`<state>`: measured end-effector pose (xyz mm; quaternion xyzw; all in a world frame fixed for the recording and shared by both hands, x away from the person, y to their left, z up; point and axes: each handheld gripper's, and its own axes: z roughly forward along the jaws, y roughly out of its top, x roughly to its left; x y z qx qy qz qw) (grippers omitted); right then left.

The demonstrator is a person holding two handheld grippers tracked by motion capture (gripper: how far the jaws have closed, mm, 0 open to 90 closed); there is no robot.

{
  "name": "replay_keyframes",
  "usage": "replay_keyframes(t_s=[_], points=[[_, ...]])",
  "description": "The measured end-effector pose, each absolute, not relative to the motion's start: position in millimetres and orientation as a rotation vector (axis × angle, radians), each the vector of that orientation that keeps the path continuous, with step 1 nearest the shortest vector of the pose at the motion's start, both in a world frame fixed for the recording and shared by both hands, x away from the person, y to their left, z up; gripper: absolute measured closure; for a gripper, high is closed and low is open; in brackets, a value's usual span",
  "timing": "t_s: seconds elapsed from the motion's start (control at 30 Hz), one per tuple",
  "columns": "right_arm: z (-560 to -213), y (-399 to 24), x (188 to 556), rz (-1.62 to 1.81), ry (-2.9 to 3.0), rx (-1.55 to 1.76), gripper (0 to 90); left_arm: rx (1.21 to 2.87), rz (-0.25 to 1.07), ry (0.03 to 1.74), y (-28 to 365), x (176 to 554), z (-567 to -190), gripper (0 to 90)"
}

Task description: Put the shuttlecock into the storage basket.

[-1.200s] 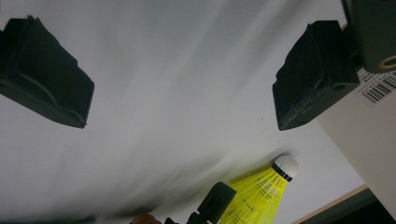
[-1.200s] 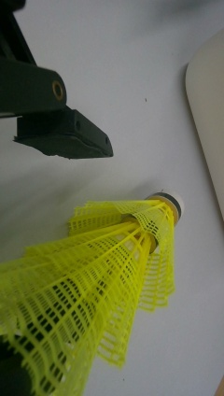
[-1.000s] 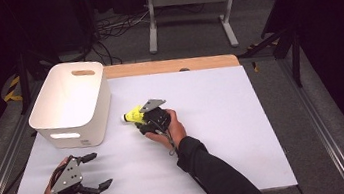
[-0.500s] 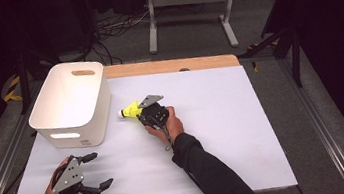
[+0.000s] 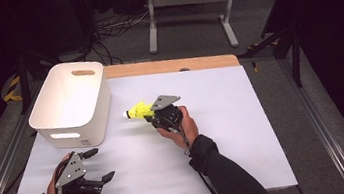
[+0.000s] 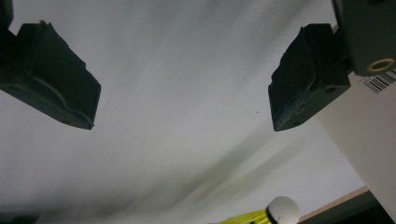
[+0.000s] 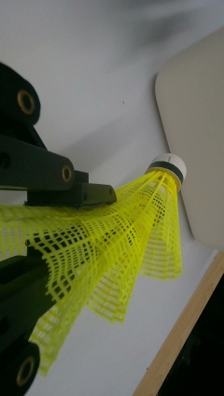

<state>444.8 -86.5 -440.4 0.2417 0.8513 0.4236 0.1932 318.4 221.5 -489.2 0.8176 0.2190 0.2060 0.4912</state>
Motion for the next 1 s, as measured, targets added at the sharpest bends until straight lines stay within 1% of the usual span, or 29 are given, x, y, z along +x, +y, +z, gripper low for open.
replay_keyframes(t_s=[0.3,0.7,0.9,0.93,1.0], points=[[-421,-107,416,1.168,2.432,0.528,79.6,2.006,0.499,0.520,201,336,-484,11.5],[-410,-109,387,1.109,2.483,0.373,79.6,2.014,0.473,0.445,170,357,-475,11.7],[-406,-104,380,1.036,2.517,0.285,79.5,2.013,0.460,0.418,158,364,-470,17.0],[-406,-103,379,1.018,2.520,0.267,79.5,2.015,0.457,0.413,156,366,-470,21.4],[-405,-101,378,0.997,2.530,0.252,79.4,2.025,0.455,0.408,152,368,-469,23.9]])
